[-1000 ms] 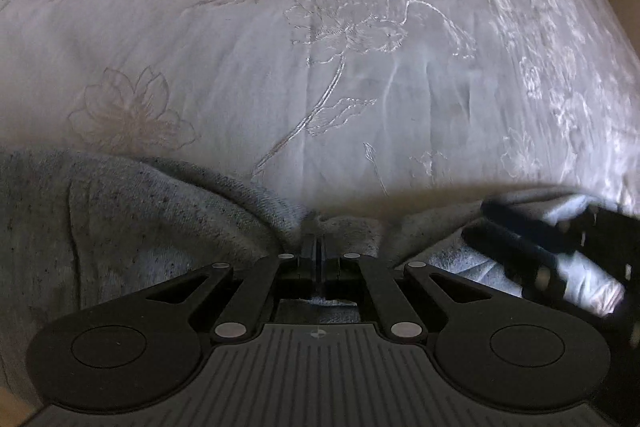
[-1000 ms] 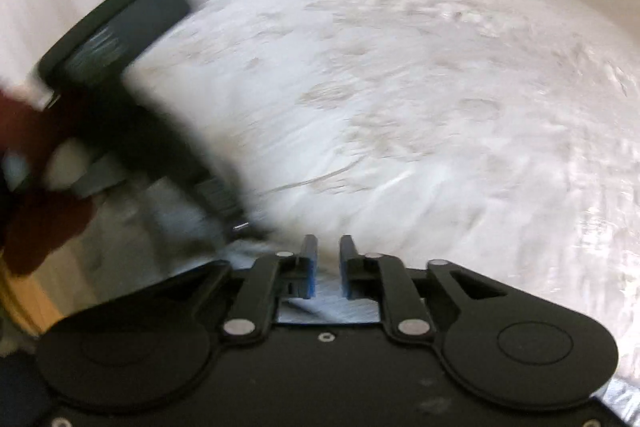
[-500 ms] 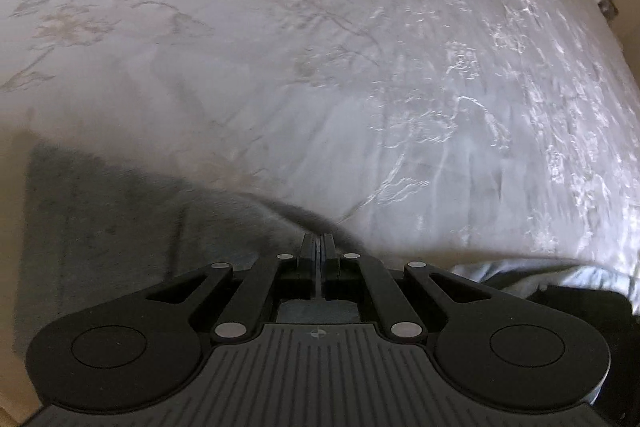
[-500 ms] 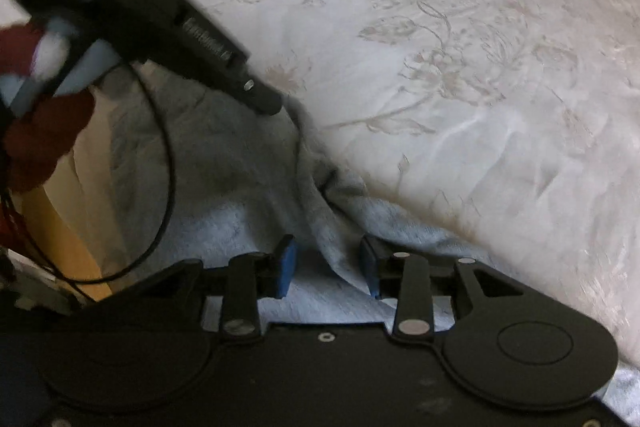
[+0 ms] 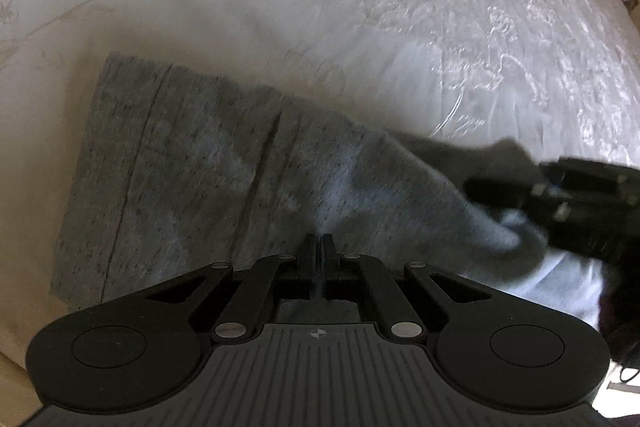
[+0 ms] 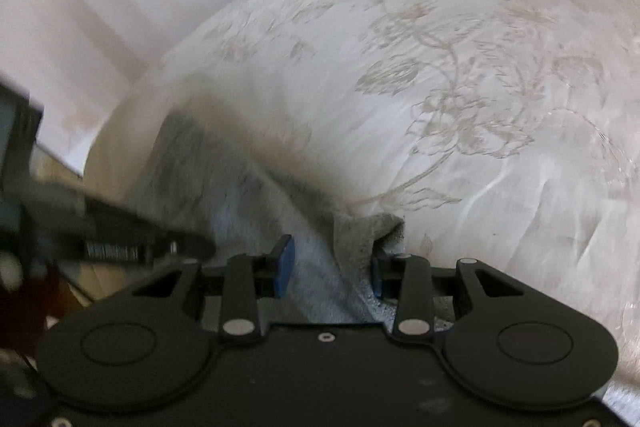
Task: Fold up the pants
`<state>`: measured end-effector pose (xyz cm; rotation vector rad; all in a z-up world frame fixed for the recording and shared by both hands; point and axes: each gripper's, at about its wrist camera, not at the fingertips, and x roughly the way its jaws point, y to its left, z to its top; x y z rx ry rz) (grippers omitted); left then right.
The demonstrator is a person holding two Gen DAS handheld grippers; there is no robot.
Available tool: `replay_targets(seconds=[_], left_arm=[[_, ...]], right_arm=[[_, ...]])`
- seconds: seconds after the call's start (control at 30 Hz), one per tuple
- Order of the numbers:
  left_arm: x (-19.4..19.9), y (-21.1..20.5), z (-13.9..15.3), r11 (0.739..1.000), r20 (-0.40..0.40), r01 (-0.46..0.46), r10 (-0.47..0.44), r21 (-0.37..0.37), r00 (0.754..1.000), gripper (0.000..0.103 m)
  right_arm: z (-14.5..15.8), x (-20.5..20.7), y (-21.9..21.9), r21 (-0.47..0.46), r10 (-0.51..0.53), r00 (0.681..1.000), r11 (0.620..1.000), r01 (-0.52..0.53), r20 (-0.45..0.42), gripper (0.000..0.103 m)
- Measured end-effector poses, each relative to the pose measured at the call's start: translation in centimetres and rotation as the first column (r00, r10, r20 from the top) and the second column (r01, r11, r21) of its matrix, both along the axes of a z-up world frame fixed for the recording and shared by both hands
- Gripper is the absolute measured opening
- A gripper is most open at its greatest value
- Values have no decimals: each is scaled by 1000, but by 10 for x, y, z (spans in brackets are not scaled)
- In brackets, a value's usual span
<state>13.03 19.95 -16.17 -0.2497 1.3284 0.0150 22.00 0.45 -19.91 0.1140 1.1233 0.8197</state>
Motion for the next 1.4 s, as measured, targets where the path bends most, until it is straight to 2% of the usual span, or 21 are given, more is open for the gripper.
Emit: replay_targets(seconds=[0.1,0.17,0.23,0.33,0.37,0.4,0.53,0.67,0.73,0.77,0.83,0.87,0.93,1.0,1.07,1.2,1.3,1.4], left_arm=[[-6,1,-2,1000,-6,6,-6,-4,1000,4],[-9,2,-4,1000,-12,11,-11,-8,1000,4],[-11,3,-7,1000,-20,14,-14,-15,1000,4],[-18,7,-11,1000,-32,18,-18,-22,999,4],[-20,8,-13,1000,-36,18,-19,-26,999,3],[-22,8,-14,999,-35,16,-17,-32,999,3],[-28,9,-17,999,-32,16,-17,-37,999,3],[-36,13,-13,998,-30,16,-17,-56,999,3],[-42,18,-11,998,-36,33,-35,-58,999,3],[-44,18,-9,998,-41,42,-44,-57,998,3],[-50,20,0,997,-48,61,-63,-44,997,3],[-49,20,8,997,-31,70,-72,-39,997,3],[-51,20,28,995,38,93,-92,-30,995,4],[-46,23,42,995,107,101,-99,-12,989,4],[-41,29,45,996,139,85,-84,-1,987,4],[-34,41,29,998,103,52,-55,25,993,4],[-40,49,9,989,11,61,-63,134,998,4],[-46,56,7,991,-18,59,-57,124,998,4]], right_arm=[[1,4,-4,13,-64,997,998,65,-31,27],[-1,6,-6,-1,-114,993,994,114,-35,7],[0,7,-6,-36,-148,989,988,148,-10,4],[26,13,-4,-45,-192,971,979,201,144,3],[31,21,-4,-34,-213,962,975,221,168,3],[28,29,-2,-35,-214,965,975,221,154,3],[-1,43,19,-151,-149,977,973,172,150,3],[-22,54,18,-182,-202,974,959,218,104,3],[-25,59,13,-193,-250,963,944,267,105,7],[-22,60,9,-190,-280,953,936,298,114,14],[-8,56,-3,-172,-343,926,914,368,159,21],[0,53,-8,-163,-360,916,907,388,177,21],[18,37,-20,-140,-370,905,905,402,209,21],[29,17,-26,-140,-349,911,913,384,221,21],[33,-10,-27,-162,-325,922,919,361,210,21],[7,-75,-24,-269,-302,946,907,324,122,21],[-20,-129,-25,-383,-298,954,878,287,34,20],[-17,-166,-28,-392,-329,944,867,308,13,20]])
